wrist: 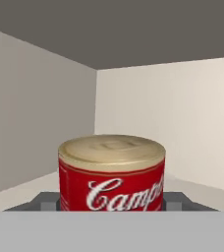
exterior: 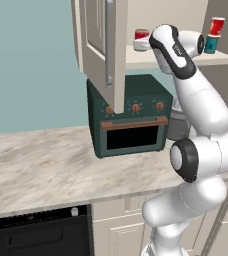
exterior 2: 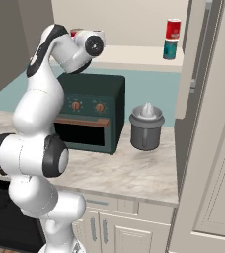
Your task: Stack two cans on top of the other two cans in the cabinet.
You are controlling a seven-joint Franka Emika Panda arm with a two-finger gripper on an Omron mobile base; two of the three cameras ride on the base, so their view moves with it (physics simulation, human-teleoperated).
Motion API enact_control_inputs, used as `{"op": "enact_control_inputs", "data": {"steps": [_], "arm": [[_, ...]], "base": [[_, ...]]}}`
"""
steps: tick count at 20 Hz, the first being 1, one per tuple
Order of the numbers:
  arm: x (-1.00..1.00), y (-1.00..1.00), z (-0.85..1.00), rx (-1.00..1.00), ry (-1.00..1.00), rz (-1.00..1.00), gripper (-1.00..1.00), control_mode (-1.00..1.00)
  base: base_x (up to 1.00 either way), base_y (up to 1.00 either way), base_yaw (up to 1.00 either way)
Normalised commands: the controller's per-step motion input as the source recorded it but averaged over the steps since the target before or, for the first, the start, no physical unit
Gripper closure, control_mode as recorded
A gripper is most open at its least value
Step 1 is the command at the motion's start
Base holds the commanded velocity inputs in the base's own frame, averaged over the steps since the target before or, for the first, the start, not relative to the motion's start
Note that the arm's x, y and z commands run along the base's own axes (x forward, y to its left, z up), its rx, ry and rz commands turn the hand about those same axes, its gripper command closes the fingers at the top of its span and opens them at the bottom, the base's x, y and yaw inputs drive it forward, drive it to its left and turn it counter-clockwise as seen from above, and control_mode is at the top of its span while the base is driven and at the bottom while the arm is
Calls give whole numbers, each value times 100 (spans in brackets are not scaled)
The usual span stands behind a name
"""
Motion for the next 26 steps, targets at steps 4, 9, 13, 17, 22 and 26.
{"op": "enact_control_inputs", "data": {"steps": [4, 9, 13, 17, 22, 26], "arm": [[-8, 11, 43, 0, 0, 5, 100, -100], [-7, 12, 33, 0, 0, 5, 100, -100], [-6, 20, 11, 0, 5, 5, 100, -100], [0, 27, 0, 0, 0, 2, 100, -100], [0, 29, 0, 0, 0, 1, 100, -100], [0, 25, 0, 0, 0, 0, 100, -100]], "base": [[0, 0, 0], [0, 0, 0], [0, 0, 0], [0, 0, 0], [0, 0, 0], [0, 0, 0]]}}
